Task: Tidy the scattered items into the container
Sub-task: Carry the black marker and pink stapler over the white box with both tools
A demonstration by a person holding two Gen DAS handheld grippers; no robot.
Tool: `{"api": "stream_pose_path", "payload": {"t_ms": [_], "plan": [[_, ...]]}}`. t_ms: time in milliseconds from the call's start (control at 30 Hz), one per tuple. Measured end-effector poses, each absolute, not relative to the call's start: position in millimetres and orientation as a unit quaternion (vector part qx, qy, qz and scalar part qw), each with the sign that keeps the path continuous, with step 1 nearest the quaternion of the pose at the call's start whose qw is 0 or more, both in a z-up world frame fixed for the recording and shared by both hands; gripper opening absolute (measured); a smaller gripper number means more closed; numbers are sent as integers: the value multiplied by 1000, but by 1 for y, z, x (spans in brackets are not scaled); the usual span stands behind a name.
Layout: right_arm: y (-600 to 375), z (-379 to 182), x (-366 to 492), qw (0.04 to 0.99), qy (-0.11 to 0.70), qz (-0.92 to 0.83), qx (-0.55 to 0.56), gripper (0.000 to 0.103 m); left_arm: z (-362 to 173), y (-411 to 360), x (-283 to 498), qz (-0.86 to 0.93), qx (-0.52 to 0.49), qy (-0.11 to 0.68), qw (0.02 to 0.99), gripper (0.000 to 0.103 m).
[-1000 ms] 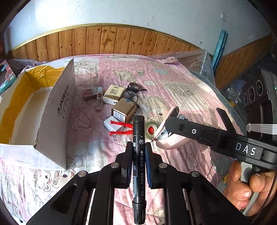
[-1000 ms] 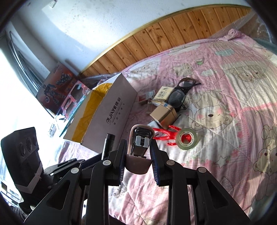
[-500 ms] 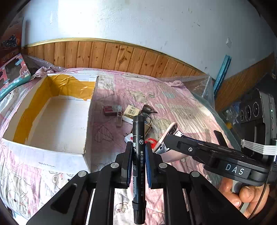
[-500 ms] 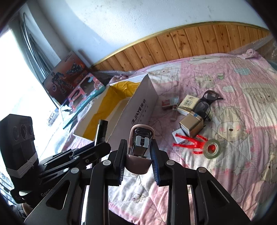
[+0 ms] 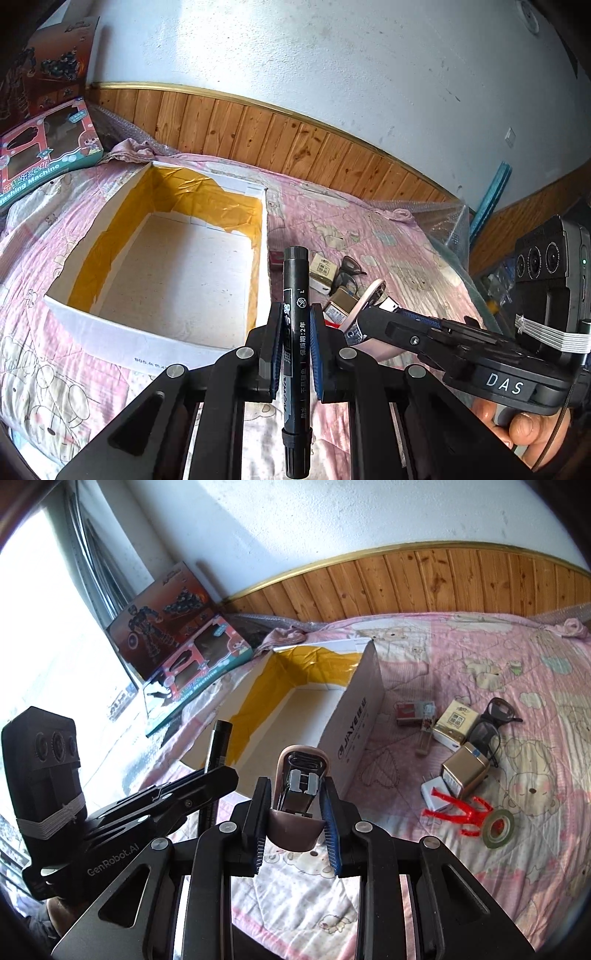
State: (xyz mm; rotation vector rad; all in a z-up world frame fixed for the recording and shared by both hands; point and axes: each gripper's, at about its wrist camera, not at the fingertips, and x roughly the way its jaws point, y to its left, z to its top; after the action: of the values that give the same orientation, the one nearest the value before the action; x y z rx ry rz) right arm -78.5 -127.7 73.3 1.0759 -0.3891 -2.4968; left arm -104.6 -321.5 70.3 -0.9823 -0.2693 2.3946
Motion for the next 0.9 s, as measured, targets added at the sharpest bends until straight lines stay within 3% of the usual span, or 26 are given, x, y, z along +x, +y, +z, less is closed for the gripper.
{"api": "stream_pose_path", "payload": {"t_ms": [900], "plan": [[-195, 79, -178, 235, -103, -876, 408, 28, 69, -378, -206, 882, -380, -150, 235, 14]]}}
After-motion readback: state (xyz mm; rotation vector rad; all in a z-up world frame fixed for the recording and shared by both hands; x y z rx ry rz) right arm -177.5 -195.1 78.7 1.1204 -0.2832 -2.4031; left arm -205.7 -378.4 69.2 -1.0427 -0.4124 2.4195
